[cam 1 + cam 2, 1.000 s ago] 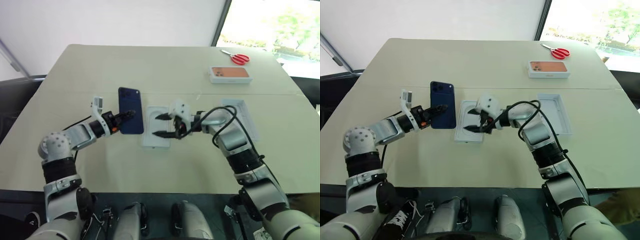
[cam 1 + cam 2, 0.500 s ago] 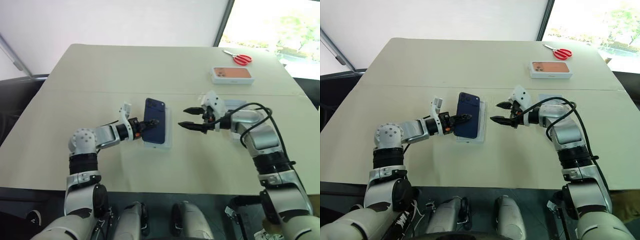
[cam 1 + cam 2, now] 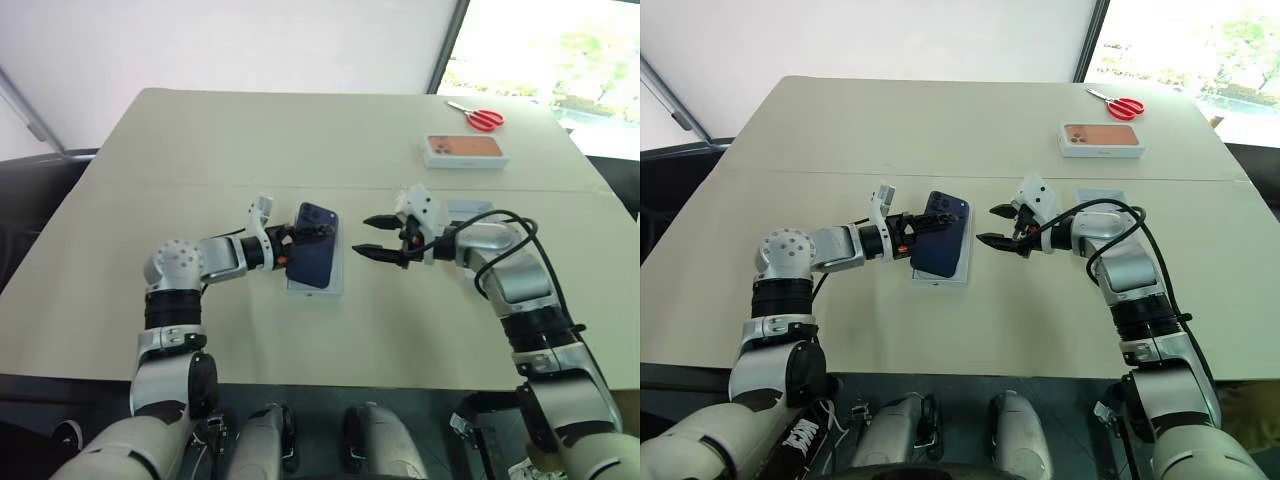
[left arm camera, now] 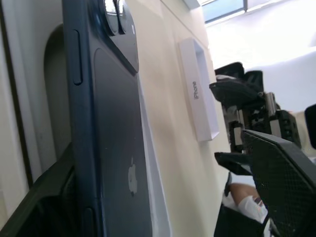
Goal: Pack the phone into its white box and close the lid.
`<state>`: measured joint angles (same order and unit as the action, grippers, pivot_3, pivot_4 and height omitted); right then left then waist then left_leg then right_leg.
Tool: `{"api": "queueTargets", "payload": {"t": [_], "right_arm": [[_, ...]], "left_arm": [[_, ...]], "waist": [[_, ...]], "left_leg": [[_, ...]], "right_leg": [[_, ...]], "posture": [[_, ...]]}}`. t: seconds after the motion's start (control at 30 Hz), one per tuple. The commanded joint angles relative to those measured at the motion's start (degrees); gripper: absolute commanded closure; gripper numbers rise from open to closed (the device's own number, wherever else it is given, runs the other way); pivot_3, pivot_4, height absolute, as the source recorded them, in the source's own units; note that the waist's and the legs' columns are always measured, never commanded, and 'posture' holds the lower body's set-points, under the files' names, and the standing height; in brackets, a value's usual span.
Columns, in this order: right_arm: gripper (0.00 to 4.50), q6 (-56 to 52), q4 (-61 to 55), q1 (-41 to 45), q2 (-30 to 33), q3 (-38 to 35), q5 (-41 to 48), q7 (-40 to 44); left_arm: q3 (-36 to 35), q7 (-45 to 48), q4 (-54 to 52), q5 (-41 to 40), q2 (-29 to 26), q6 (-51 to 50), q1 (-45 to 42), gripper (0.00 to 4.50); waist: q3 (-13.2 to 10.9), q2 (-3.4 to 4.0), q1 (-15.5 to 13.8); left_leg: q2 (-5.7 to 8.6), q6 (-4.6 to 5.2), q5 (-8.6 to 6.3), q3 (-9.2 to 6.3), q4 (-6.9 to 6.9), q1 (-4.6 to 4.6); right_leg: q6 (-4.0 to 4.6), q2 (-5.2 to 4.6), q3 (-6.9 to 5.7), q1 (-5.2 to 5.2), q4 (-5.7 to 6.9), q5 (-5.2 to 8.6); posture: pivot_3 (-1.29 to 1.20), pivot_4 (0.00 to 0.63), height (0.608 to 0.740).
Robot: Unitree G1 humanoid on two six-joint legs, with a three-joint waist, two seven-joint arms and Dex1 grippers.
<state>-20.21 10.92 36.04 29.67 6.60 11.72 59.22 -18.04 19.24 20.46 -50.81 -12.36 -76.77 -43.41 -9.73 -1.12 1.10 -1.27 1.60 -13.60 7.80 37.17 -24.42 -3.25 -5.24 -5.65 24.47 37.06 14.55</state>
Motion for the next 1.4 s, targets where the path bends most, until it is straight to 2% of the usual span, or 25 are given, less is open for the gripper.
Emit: {"api": "queueTargets", "payload": {"t": [0.03, 0.43, 0.7, 1.0, 1.1, 1.17, 1.23, 1.4], "right_arm": [[1.22, 1.5, -0.9, 1.2, -0.9, 0.3, 0.0, -0.4], [1.22, 3.1, 0.5, 1.5, -1.6, 1.6, -1.3, -0.4], [1.22, 3.7, 1.9, 2.7, -2.7, 2.5, -1.9, -0.3], [1.22, 3.7, 2.0, 2.9, -3.4, 2.6, -1.8, -0.5], [1.22, 3.1, 1.9, 3.5, -4.0, 2.4, -1.7, -1.5], [1.22, 3.0, 1.8, 3.8, -4.3, 2.2, -1.6, -2.0], [1.22, 3.2, 2.0, 3.8, -4.4, 2.2, -1.5, -2.2], [1.22, 4.4, 3.5, 4.2, -3.9, 2.7, -2.4, -2.2]], "left_arm": [[1.0, 0.4, -1.2, 1.7, -2.1, -0.6, 0.0, 0.23], [1.1, 1.6, -6.9, 1.3, -5.7, -2.9, 1.5, 0.23], [4.4, 4.5, -8.7, 4.1, -10.2, -2.1, 1.7, 0.23], [6.3, 6.3, -11.7, 5.4, -9.7, -0.6, 3.0, 0.23], [4.8, 8.1, -12.4, 5.4, -10.5, 2.7, 3.4, 0.23], [6.4, 10.8, -14.3, 8.7, -12.6, 10.5, 4.9, 0.23], [6.1, 11.6, -13.7, 10.0, -13.7, 13.7, 5.6, 0.23], [6.0, 12.3, -12.1, 11.4, -15.5, 15.5, 7.0, 0.23]], "waist": [[0.0, 0.00, 0.0], [0.0, 0.00, -0.2], [0.0, 0.01, -0.1], [0.0, 0.01, -0.3], [0.0, 0.01, -0.1], [0.0, 0.03, 0.2], [0.0, 0.04, 0.1], [0.0, 0.04, -0.2]], "left_leg": [[0.00, 0.00, 0.00, 0.00, 0.00, 0.00], [-0.02, -0.02, 0.01, 0.00, 0.02, 0.00], [-0.02, -0.02, 0.02, 0.00, 0.01, 0.01], [0.00, -0.14, -0.06, 0.00, 0.02, -0.03], [-0.01, -0.17, -0.07, 0.00, 0.01, -0.02], [-0.01, -0.17, -0.07, 0.00, 0.00, -0.02], [-0.02, -0.19, -0.06, 0.00, -0.03, -0.02], [0.01, -0.18, -0.07, 0.00, -0.02, -0.03]], "right_leg": [[0.00, 0.01, 0.00, 0.00, 0.00, 0.00], [0.00, 0.03, 0.00, -0.01, 0.00, 0.00], [0.00, 0.03, 0.00, 0.00, 0.01, 0.00], [0.00, -0.02, 0.00, 0.00, -0.01, 0.00], [0.00, -0.02, 0.00, 0.01, 0.00, 0.00], [0.01, -0.02, 0.00, 0.02, 0.00, 0.00], [0.02, -0.01, 0.00, 0.05, 0.00, 0.01], [0.03, -0.08, 0.00, 0.04, -0.02, 0.01]], "posture": [[0.00, 0.150, 0.740], [0.00, 0.150, 0.740], [0.00, 0.150, 0.740], [0.00, 0.150, 0.740], [0.00, 0.150, 0.740], [0.00, 0.150, 0.740], [0.00, 0.150, 0.740], [0.00, 0.150, 0.740]]}}
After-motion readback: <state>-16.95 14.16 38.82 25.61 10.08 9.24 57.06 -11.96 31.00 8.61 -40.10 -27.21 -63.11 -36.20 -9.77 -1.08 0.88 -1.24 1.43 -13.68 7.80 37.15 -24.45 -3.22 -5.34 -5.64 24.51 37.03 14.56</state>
